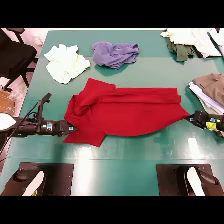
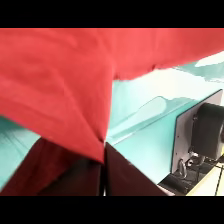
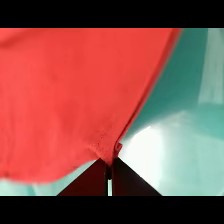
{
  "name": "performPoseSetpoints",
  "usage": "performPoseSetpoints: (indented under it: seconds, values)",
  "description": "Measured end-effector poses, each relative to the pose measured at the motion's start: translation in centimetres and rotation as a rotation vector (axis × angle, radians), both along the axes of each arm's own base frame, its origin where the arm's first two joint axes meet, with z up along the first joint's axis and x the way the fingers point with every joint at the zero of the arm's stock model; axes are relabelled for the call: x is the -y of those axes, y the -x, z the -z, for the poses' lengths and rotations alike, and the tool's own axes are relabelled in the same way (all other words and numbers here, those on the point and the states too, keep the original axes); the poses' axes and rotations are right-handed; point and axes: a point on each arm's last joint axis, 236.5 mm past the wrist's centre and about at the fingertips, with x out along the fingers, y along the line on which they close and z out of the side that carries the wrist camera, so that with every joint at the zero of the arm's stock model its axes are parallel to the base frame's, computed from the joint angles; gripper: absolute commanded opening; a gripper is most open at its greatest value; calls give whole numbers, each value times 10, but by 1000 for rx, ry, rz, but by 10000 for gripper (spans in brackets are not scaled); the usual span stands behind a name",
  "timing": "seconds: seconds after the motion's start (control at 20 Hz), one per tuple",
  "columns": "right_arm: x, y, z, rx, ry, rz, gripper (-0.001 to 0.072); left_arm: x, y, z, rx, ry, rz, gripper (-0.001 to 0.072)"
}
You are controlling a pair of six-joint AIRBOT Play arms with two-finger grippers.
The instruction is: Fold the shirts.
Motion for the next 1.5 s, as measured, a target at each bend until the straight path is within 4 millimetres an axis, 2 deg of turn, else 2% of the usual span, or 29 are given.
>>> performPoseSetpoints:
  seconds: [0.05, 0.15, 0.3, 0.5, 0.6, 0.7, 0.9, 0.95, 1.05, 1.1, 1.15, 1.25, 1.35, 1.45, 1.5]
  values:
    - [1, -4, -3, 19, 7, 13, 14, -3, -6, -5, 30, -6, -26, 22]
    - [3, -17, -4, 47, 5, 43, 14, -13, -33, -18, 128, -18, -130, 22]
    - [4, -53, -6, 92, -10, 64, 14, -32, -80, -31, 239, -14, -300, 22]
    - [5, -116, -5, 122, -10, 65, 14, -48, -133, -16, 263, -1, -425, 23]
    - [3, -144, 7, 102, -14, 54, 14, -47, -159, -5, 268, 1, -439, 24]
    - [-1, -168, 27, 61, -21, 36, 15, -39, -184, 8, 271, -12, -424, 25]
    - [-2, -192, 74, -35, -40, 36, 32, -20, -235, 30, 286, -51, -389, 26]
    - [1, -195, 83, -54, -46, 45, 138, -18, -246, 33, 293, -61, -389, 35]
    - [11, -195, 96, -86, -54, 66, 365, -19, -262, 36, 316, -85, -390, 513]
    - [17, -193, 99, -101, -61, 74, 409, -19, -266, 37, 325, -95, -389, 561]
    - [24, -190, 99, -110, -65, 79, 412, -19, -270, 38, 331, -101, -389, 561]
    - [44, -184, 89, -105, -67, 97, 598, -18, -273, 36, 338, -106, -381, 561]
    - [62, -173, 74, -99, -74, 112, 624, -20, -274, 30, 346, -102, -383, 560]
    - [80, -161, 64, -97, -79, 129, 688, -32, -278, 18, 362, -96, -416, 561]
    - [85, -150, 64, -113, -88, 126, 688, -41, -280, 10, 372, -91, -440, 561]
